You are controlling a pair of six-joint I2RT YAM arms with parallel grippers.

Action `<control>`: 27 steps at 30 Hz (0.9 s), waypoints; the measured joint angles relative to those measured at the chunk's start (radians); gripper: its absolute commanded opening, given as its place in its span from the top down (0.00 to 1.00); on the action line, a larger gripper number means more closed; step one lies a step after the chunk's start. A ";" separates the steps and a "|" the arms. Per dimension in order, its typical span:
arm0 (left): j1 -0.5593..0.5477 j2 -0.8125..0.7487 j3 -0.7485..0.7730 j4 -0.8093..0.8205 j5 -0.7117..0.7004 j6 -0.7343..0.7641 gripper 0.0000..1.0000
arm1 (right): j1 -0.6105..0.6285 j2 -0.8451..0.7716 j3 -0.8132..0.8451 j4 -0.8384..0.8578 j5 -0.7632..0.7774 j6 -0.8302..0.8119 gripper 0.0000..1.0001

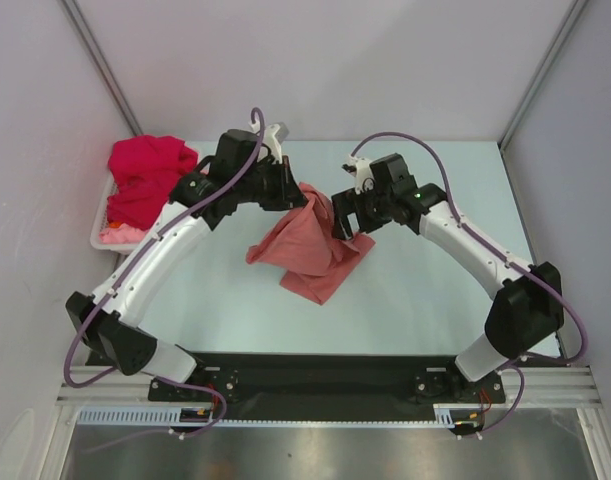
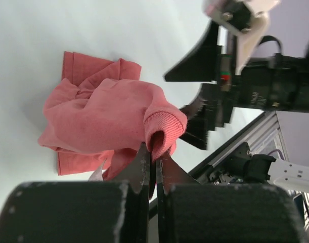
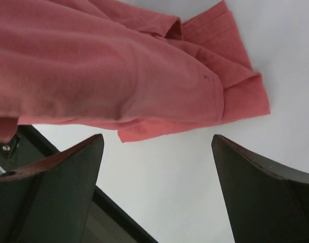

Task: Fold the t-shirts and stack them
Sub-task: Flatten the tshirt out

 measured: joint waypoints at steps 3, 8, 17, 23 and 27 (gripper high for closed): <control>0.002 -0.011 -0.001 -0.001 0.019 0.003 1.00 | 0.019 0.006 -0.037 0.081 -0.001 -0.019 0.07; 0.004 -0.024 -0.003 -0.003 0.039 0.009 0.96 | 0.052 -0.002 -0.151 0.230 0.011 -0.005 0.22; 0.017 -0.031 0.029 -0.048 0.058 0.047 0.89 | 0.031 0.009 -0.140 0.315 0.237 0.089 1.00; 0.017 -0.042 0.093 -0.029 0.177 0.050 0.86 | 0.005 -0.138 0.005 0.200 0.461 0.123 1.00; -0.011 -0.090 0.093 0.098 0.336 -0.022 0.83 | 0.023 -0.377 0.137 0.124 0.577 0.129 1.00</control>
